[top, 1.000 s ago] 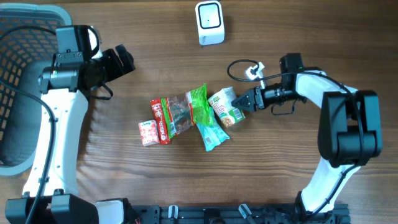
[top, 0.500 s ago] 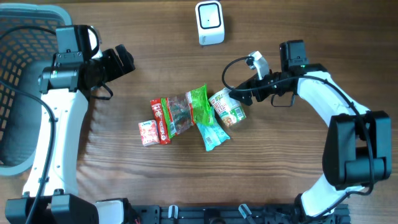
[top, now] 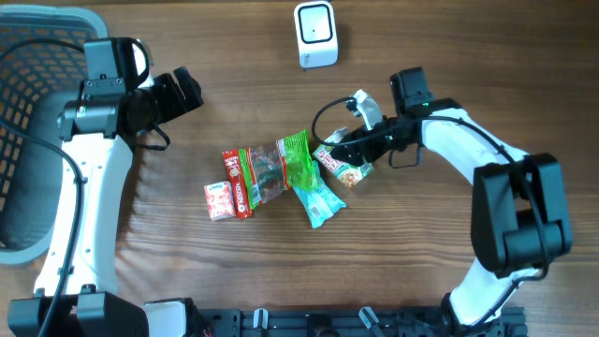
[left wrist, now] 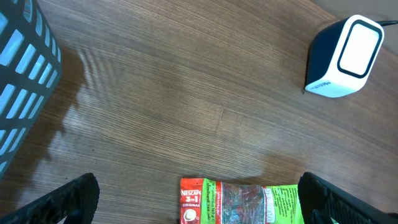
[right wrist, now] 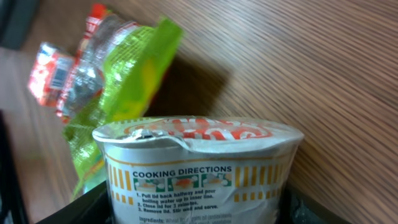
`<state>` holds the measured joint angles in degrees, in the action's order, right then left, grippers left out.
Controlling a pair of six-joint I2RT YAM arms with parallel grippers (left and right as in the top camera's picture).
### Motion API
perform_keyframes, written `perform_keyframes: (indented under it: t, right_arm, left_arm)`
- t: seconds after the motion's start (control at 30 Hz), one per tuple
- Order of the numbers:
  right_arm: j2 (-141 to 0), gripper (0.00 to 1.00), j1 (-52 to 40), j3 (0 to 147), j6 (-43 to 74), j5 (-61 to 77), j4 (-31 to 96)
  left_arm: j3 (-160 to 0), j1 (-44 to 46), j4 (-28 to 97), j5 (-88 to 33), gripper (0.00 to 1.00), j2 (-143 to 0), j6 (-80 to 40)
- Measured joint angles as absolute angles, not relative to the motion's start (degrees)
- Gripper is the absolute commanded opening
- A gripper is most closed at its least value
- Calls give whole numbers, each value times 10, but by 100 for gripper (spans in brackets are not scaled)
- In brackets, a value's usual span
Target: Scan the item barcode
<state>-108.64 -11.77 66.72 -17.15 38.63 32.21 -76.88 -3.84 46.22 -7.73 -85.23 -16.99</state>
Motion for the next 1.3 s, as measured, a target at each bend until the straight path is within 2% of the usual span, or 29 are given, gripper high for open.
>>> perform_keyframes:
  t: [0.23,0.37,0.63,0.73,0.9,0.93,1.0,1.2,1.3]
  right_arm:
    - [-945,72,-106,667,-95,127,383]
    - [-927,68,-109,667,-42,30,422]
    - [-927,68,-234,631,93,-138,411]
    - [-927,69,-265,620,141,-161,404]
    - [-934,84,-295,601,176,-172,385]
    - [-934,84,-295,602,169,-172,389]
    - [-934,89,-283,627,150,-158,441]
    - [-919,77,-162,732,82,-50,508]
    - [-919,80,-104,717,69,-42,485]
  left_arm:
    - [-769,-38,462,-77,100,-852,-170]
    - [-769,-38,462,-77,100,-852,-170]
    - [-769,-38,462,-77,100,-852,-170]
    - [-769,-38,462,-77,100,-852,-170]
    - [-769,-38,462,-77,100,-852,-170]
    - [-769,-38,462,-77,100,-852,-170]
    - [-769,-38,462,-77,100,-852,-170]
    - [-769,-38,462,-77,100,-852,-170]
    - [-769,-38,462,-77,100,-852,-170]
